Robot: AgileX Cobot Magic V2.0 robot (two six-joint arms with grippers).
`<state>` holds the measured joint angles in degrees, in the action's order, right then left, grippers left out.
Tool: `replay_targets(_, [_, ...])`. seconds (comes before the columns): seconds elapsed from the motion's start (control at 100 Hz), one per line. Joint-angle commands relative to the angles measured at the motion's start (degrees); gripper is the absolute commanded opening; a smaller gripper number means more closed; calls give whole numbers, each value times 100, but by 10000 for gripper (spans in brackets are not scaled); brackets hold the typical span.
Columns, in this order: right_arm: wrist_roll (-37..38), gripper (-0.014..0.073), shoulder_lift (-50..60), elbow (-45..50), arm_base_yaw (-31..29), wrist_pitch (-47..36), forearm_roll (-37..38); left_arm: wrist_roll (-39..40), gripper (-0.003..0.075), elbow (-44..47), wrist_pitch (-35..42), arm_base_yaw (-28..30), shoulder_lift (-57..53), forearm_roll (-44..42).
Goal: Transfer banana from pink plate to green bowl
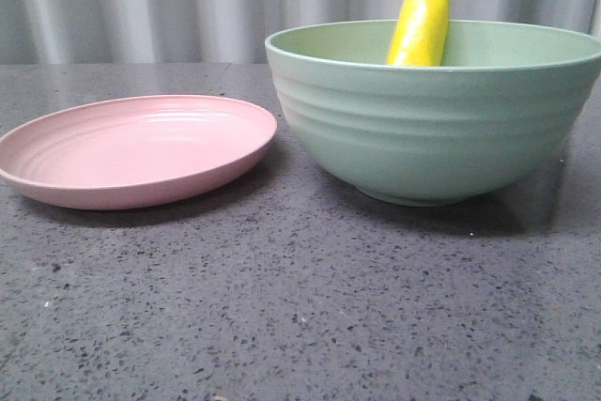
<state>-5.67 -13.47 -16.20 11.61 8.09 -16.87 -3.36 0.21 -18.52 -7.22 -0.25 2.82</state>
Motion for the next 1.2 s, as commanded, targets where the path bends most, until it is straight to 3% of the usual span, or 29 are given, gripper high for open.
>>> replay_targets(0.0, [-71,-64,-48,-101,0,-455,27,66,-20,55,415,14,-169,7])
replay_targets(0.14, [-71,-64,-6,182,-117,-714,40,66,-20,55,415,14,-169,7])
replay_targets(0.27, [-71,-64,65,762,-559,-1717,140,66,-20,55,415,14,-169,7])
replay_targets(0.38, [117,-64,259,1324,-983,-2464,813,66,-20,55,415,14,-169,7])
replay_targets(0.51, [667,-64,684,1813,-1363,-2653,1396,66,-20,55,415,14,-169,7])
replay_targets(0.67, [1239,-64,1255,1818,-1835,-1410,2298,66,-20,55,415,14,-169,7])
replay_targets(1.05, [1239,-64,1515,1818,-1984,827,2077,66,-20,55,425,14,-169,7])
replay_targets(1.19, [1239,-64,1515,1818,-1984,920,2077,66,-20,55,425,14,-169,7])
